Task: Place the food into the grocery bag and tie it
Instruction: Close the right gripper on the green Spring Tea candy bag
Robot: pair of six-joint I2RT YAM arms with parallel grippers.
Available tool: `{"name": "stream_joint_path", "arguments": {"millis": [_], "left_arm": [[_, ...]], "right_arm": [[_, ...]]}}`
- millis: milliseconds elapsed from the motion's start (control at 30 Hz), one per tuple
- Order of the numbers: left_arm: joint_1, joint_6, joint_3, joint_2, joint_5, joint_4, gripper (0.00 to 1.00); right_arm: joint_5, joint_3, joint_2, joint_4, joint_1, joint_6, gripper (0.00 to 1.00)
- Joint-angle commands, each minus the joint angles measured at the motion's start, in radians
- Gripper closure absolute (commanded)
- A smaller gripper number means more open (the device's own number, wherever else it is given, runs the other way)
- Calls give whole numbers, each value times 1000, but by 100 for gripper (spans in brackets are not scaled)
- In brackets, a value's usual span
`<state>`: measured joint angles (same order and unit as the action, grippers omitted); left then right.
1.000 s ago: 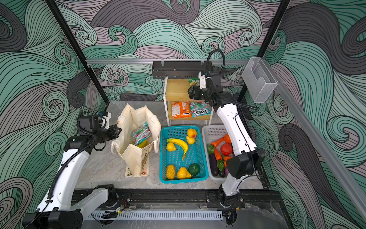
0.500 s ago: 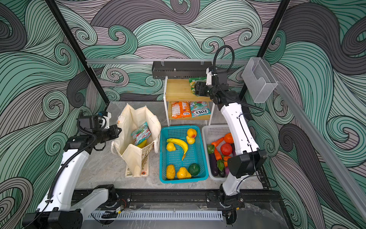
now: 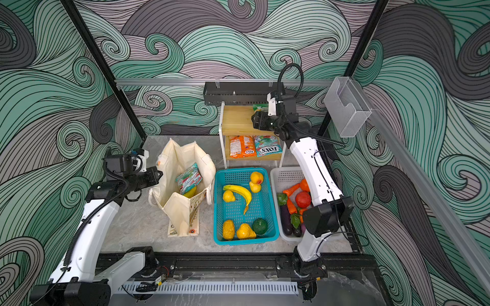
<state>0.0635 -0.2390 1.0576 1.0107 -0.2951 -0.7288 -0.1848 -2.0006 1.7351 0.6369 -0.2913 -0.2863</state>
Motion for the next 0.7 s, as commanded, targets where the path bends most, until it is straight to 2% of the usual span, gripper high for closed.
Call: {"name": "stream_joint_path", "arguments": {"millis": [0, 333, 533, 600, 667], "left_arm": [[1, 5, 4, 2, 24, -20, 100], [1, 5, 2, -1, 24, -21, 100], [1, 7, 4, -3, 23, -20, 100], [1, 7, 4, -5, 24, -20, 100], [1, 7, 4, -7, 25, -20, 100]], "right_arm": [[-58, 4, 22, -32, -16, -39, 25], [-82, -50, 63, -20, -81, -46, 25], [-66, -21, -15, -41, -85, -51, 24], [-56, 7, -54, -48, -85, -52, 20], [4, 48, -103, -44, -85, -69, 10]]}}
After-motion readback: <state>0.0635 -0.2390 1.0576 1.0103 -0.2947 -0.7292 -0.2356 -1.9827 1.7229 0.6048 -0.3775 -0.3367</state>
